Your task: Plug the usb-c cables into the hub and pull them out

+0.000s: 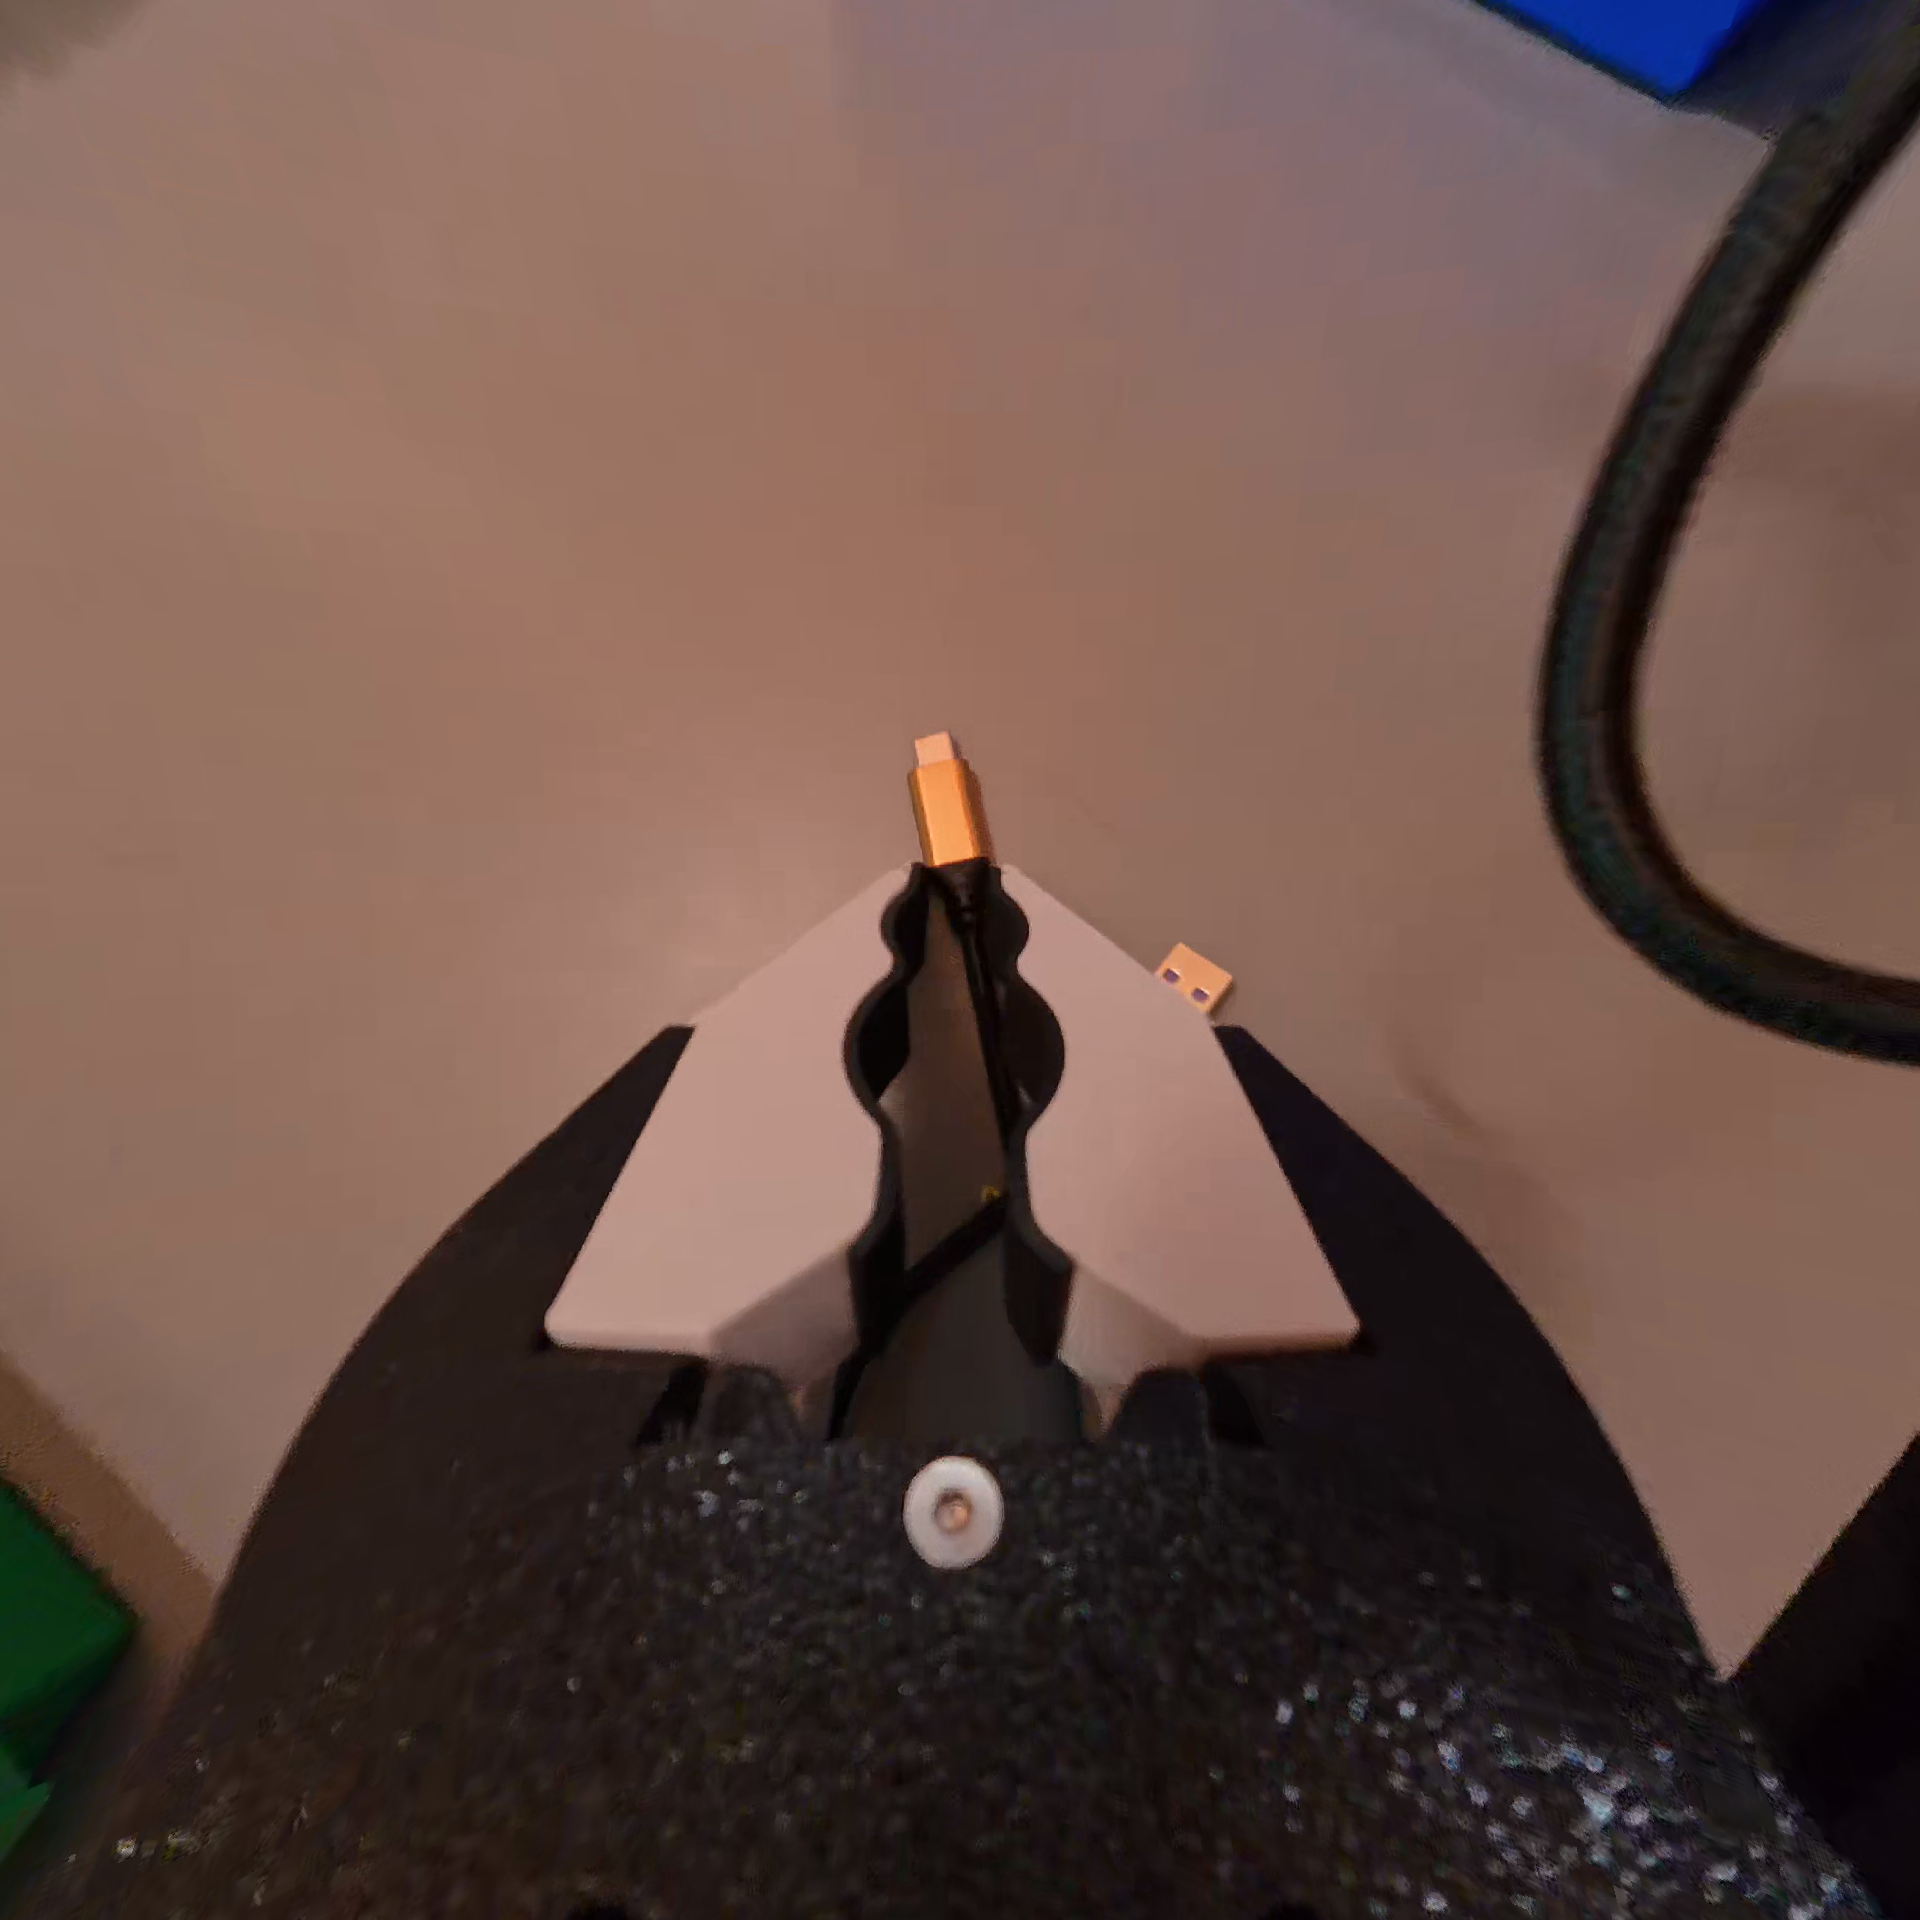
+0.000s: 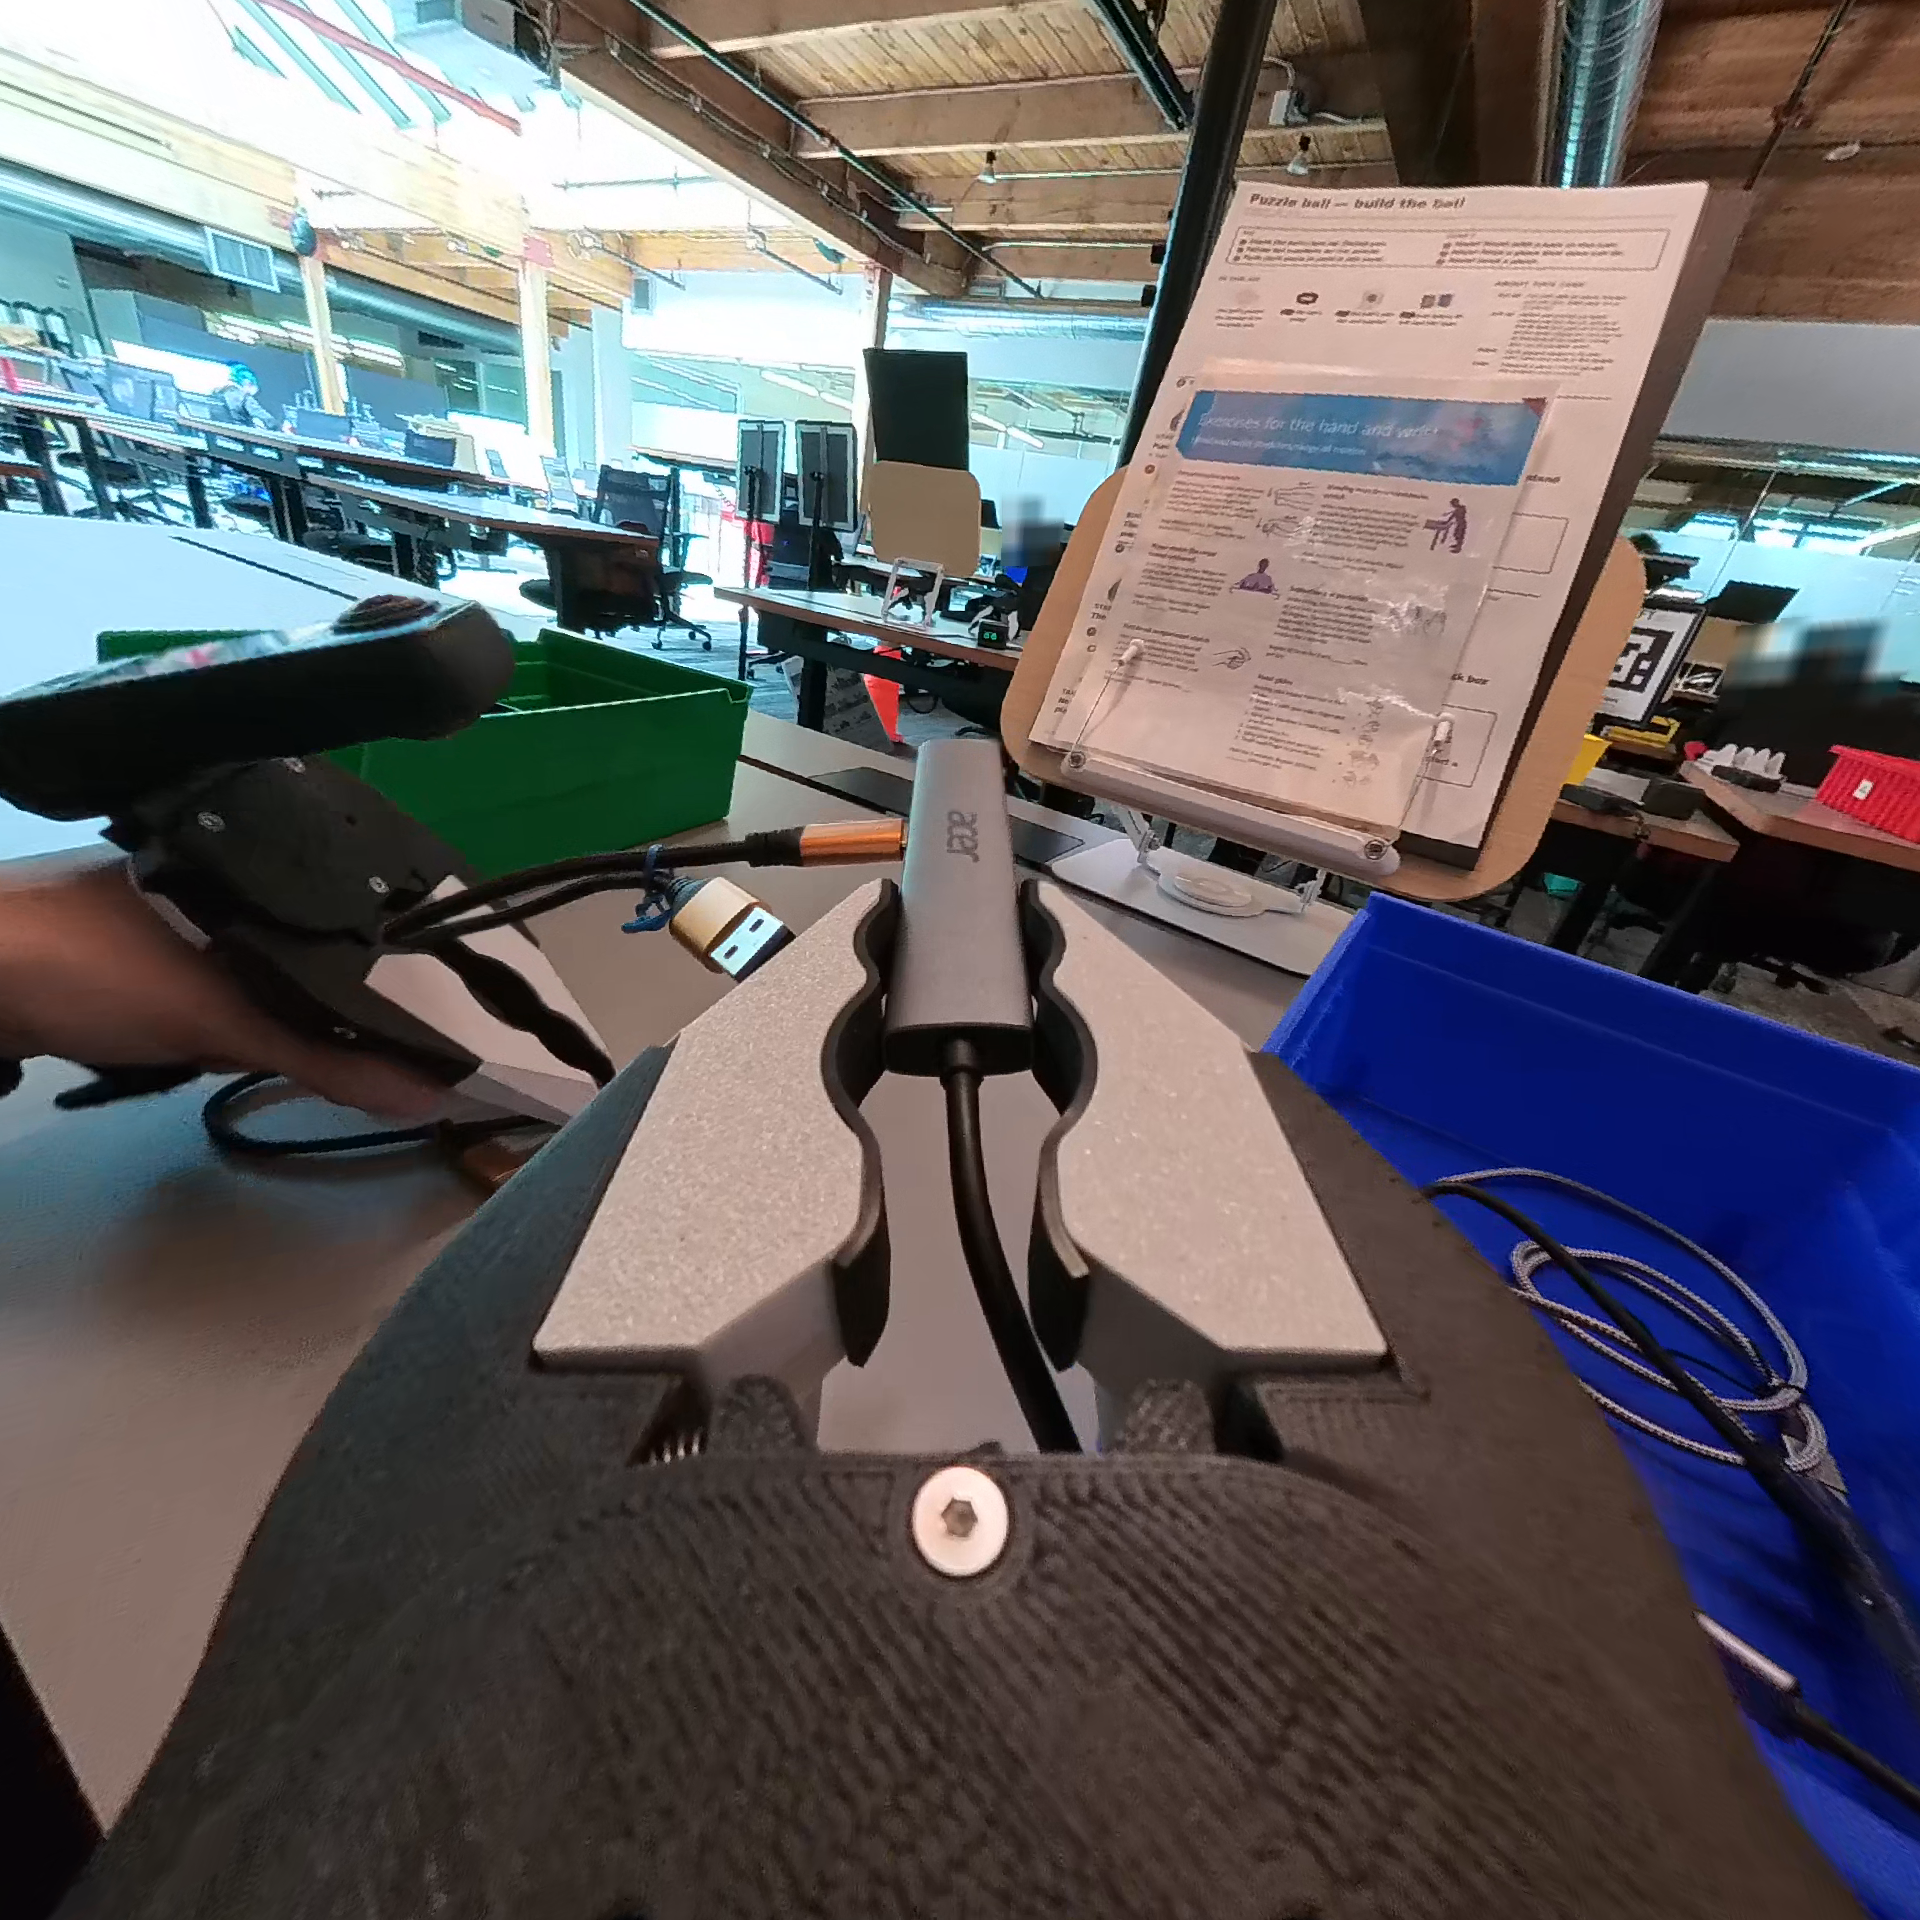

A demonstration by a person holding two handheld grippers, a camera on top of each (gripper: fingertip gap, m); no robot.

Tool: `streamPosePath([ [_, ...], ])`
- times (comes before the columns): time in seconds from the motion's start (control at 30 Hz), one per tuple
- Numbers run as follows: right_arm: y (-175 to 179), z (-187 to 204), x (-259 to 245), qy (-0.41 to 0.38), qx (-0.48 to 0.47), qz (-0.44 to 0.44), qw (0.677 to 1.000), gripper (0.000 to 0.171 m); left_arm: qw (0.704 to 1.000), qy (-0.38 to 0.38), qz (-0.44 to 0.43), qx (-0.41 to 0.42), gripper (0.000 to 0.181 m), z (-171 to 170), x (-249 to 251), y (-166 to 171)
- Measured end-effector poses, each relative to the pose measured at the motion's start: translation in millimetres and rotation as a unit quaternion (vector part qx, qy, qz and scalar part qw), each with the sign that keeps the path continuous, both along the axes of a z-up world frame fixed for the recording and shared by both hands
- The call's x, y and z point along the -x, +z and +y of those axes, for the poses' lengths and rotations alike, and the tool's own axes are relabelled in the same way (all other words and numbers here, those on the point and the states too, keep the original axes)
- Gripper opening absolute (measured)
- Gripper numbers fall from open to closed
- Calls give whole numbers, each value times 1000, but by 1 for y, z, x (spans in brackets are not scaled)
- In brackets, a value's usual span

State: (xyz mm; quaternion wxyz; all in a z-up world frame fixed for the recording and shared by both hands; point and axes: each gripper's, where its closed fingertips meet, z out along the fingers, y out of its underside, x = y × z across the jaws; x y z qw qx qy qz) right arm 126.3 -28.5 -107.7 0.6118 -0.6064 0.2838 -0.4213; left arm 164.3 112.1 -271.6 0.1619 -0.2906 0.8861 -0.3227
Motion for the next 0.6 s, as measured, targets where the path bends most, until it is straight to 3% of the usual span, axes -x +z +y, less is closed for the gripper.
streamPosePath([
  [0.03,-1,2,1,2,0,1,1000,22,1000,-10,-10,-10,8,0,-1,0],
  [0.17,-3,6,2,6,6,1,1000,22,997,-33,-52,-42,8,7,-6,10],
  [0.47,-10,13,2,14,25,3,1000,22,993,-51,-101,17,7,24,-6,109],
  [0.6,-14,20,3,25,31,3,999,22,990,-112,-61,59,7,0,24,140],
])
